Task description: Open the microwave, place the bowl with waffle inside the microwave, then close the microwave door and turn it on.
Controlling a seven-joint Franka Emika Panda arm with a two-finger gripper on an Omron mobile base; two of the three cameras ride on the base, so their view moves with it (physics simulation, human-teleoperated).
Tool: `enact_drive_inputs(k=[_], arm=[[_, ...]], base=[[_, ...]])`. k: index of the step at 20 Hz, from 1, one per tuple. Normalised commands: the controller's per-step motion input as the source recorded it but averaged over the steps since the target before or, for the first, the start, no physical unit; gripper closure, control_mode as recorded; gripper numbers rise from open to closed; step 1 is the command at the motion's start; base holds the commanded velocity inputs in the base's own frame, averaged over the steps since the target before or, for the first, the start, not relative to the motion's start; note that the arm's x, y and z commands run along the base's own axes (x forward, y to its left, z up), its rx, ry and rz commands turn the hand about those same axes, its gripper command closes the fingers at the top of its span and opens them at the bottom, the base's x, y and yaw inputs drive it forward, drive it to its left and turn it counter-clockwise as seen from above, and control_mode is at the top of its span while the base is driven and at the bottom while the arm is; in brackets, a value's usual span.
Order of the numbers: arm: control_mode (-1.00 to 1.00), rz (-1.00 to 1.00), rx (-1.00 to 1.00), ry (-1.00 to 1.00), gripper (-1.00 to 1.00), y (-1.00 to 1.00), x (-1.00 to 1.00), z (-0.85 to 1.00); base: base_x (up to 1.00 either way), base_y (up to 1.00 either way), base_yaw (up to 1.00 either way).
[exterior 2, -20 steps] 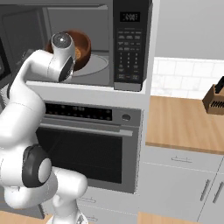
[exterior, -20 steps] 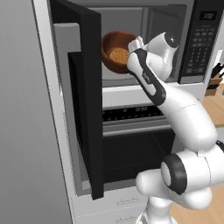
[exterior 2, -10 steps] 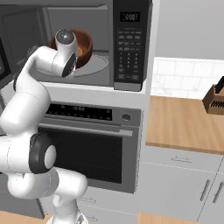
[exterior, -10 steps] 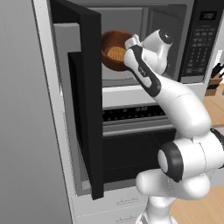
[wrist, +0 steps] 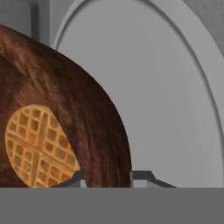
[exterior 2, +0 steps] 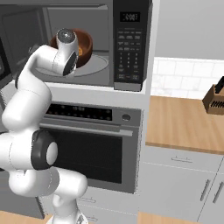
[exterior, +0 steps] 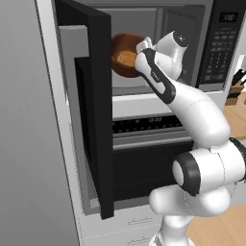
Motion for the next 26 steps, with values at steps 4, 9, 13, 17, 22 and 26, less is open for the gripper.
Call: enact_drive_inputs(k=[4, 9, 13, 17, 22, 26], arm=[[-1.0, 0.0, 0.0, 0.0, -1.0, 0.0, 0.0, 0.0], [-1.0, 0.0, 0.0, 0.0, -1.0, 0.0, 0.0, 0.0], [-1.0, 0.0, 0.0, -0.01, -1.0, 0.0, -0.04, 0.0], [-1.0, 0.0, 0.01, -0.2, -1.0, -0.12, -0.62, 0.1], [-1.0, 0.0, 0.0, -0.21, -1.0, -0.11, -0.83, 0.09], [-1.0, 0.0, 0.0, -0.11, -1.0, 0.0, -0.96, 0.0]], base=[[0.0, 0.0, 0.0], [0.0, 0.0, 0.0], [0.0, 0.0, 0.0], [0.0, 0.0, 0.0], [0.0, 0.0, 0.0], [0.0, 0.0, 0.0]])
